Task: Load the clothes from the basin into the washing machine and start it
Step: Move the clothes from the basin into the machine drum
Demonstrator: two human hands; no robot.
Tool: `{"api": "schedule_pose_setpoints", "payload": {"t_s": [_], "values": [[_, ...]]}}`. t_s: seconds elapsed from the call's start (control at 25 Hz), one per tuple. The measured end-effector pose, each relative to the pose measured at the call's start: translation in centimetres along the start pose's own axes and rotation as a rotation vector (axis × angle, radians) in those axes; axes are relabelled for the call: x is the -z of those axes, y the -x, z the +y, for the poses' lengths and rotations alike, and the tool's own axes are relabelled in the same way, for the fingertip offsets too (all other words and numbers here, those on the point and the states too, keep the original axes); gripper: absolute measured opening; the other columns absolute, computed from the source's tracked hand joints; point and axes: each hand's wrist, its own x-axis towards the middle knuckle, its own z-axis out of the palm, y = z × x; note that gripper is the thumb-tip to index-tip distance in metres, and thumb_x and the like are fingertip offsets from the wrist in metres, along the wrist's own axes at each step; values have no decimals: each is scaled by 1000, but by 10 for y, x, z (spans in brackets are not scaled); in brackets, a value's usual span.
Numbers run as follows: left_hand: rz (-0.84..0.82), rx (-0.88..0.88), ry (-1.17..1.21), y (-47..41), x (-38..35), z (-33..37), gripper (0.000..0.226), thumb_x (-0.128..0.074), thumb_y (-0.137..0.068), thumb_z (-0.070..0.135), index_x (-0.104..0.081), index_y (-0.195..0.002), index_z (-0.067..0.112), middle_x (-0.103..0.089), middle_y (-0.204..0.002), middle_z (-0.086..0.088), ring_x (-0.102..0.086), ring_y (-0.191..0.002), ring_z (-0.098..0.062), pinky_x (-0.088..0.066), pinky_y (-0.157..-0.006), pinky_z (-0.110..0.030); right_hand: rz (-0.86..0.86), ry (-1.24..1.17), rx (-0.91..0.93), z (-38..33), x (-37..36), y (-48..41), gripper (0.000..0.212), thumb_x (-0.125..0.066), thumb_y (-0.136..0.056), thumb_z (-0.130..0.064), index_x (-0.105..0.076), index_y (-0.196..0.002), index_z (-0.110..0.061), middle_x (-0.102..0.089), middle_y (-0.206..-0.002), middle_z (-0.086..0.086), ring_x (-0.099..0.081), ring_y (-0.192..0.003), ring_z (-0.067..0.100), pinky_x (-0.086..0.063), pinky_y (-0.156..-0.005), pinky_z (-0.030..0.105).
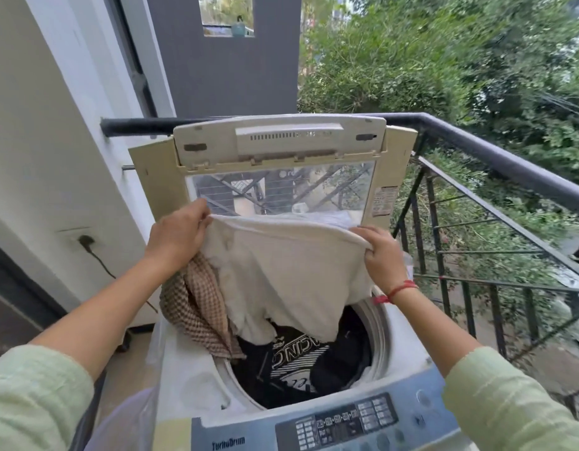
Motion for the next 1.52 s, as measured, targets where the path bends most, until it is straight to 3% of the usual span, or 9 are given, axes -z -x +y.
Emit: {"api": "schedule_pose_setpoints", "payload": {"t_s": [0.2, 0.32, 0.44, 0.56, 0.72, 0.88, 1.12, 1.32, 1.52], "values": [[-966, -147, -82, 50, -7, 14, 20, -60, -83, 22, -65, -101, 31, -63, -104, 9, -58, -93, -11, -48, -81, -28, -1436, 540, 45, -3, -29, 52, 35, -51, -82, 0, -63, -111, -17, -63, -88, 2, -53, -76, 20, -42, -62, 24], [-848, 1, -6, 52, 10, 3, 18, -62, -85, 20, -66, -100, 29, -65, -106, 4, -58, -94, -11, -46, -81, -27, -1608, 666, 67, 4, -43, 77, 13, -62, -73, -6, -64, -75, -18, -52, -51, -9, -47, -61, 15, -40, -58, 25], [-551, 126, 35, 28, 56, -2, 12, -59, -88, 16, -67, -94, 24, -69, -90, 2, -61, -89, -17, -44, -76, -28, -1513, 503, -85, -8, -46, 75, 10, -66, -78, -15, -66, -85, -23, -64, -77, -5, -55, -67, 14, -44, -57, 22], [-275, 98, 135, 9, 103, 8, 8, -58, -91, 21, -65, -88, 24, -69, -76, 8, -62, -80, -11, -45, -76, -30, -1290, 424, 30, -9, -66, 71, 43, -59, -89, -31, -54, -129, -16, -59, -127, 6, -58, -110, 22, -47, -91, 30], [-207, -62, 298, 6, 119, 42, 14, -54, -94, 29, -66, -91, 23, -69, -74, 15, -59, -71, 2, -41, -64, -19, -868, -139, 120, -61, -71, 63, 64, -68, -85, -29, -38, -141, -24, -42, -142, 0, -45, -126, 17, -39, -103, 30], [-55, -100, 459, 0, 112, 62, 23, -49, -97, 32, -66, -91, 18, -71, -73, 11, -58, -64, 2, -43, -63, -18, -791, -664, 173, -147, -60, 64, 80, -80, -69, -37, -36, -137, -37, -43, -137, -12, -46, -122, 4, -38, -99, 22], [53, -111, 454, 4, 120, 58, 27, -46, -98, 31, -66, -92, 14, -61, -68, 14, -55, -62, 5, -39, -59, -14, -418, -941, -56, -173, -84, 67, 9, -67, -84, -10, -69, -92, -14, -68, -84, -1, -64, -81, 13, -53, -75, 31], [-80, -8, 395, 16, 113, 36, 34, -62, -80, 55, -62, -99, 27, -59, -75, 18, -56, -67, 7, -38, -59, -7, -265, -1099, -127, -132, -20, 10, 17, -53, -92, -9, -68, -86, -17, -69, -74, -7, -62, -70, 3, -52, -65, 22], [-360, 43, 364, 3, 86, 37, 31, -83, -64, 42, -68, -87, 28, -64, -89, 8, -55, -85, -8, -42, -73, -27, -41, -556, 114, -93, 26, -18, 12, -60, -90, -28, -68, -81, -22, -63, -73, 2, -57, -66, 13, -46, -60, 29]]}}
